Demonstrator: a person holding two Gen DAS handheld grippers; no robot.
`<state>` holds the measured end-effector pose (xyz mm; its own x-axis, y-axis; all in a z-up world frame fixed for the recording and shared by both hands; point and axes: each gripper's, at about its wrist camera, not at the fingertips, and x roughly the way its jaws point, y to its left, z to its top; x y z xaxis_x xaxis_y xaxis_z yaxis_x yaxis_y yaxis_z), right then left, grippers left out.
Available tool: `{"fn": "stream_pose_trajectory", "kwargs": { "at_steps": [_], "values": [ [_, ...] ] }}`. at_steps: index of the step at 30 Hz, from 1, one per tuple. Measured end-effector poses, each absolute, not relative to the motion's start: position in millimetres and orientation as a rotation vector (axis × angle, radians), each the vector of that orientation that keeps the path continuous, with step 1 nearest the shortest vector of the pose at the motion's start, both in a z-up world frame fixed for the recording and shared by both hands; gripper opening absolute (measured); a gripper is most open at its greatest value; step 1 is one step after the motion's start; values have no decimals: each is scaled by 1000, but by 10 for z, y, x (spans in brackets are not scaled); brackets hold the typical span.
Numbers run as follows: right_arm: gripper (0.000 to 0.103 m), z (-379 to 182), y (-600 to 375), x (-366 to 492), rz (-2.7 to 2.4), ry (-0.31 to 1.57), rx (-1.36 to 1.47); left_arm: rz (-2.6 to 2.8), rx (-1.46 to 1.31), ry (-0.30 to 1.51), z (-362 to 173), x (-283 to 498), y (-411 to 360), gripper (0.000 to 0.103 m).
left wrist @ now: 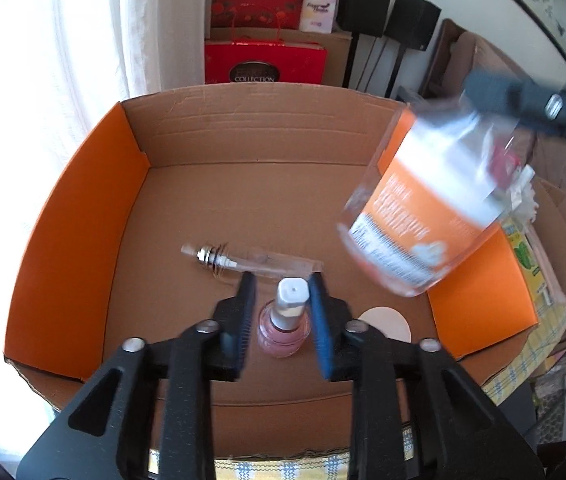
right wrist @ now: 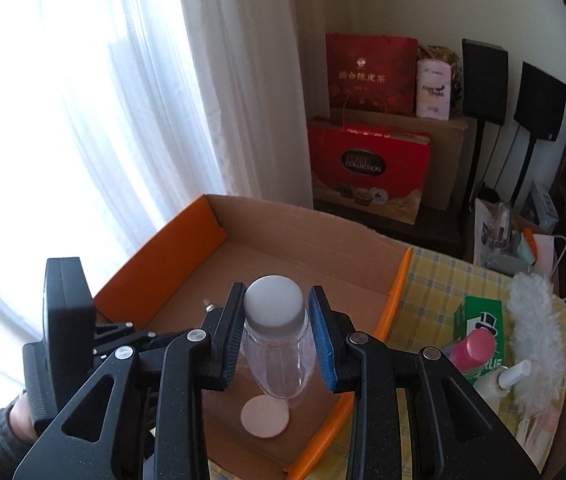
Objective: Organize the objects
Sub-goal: 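Lower nail polish and cleaner bottle into the orange box and release both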
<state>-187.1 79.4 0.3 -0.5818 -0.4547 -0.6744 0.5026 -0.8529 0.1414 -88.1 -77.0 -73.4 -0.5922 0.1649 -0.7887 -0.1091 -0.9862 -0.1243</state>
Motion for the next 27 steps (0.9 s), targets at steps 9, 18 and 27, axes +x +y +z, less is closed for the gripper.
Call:
{"fn": "stream_pose_trajectory", "kwargs": {
  "at_steps": [9,18,27],
  "values": [
    [32,-255,856,-2141,-2286,1,1072,2690,-1279,-205,-584,-884,-945,45],
    [30,-287,945,-2502,-2293,-10,1079,2684,-1231,-203,-475,-878,-876,52],
    [35,-319,976,-2611,-2440,100,1088,2669,-1243,-196,-505,-857,-831,52]
  ]
}}
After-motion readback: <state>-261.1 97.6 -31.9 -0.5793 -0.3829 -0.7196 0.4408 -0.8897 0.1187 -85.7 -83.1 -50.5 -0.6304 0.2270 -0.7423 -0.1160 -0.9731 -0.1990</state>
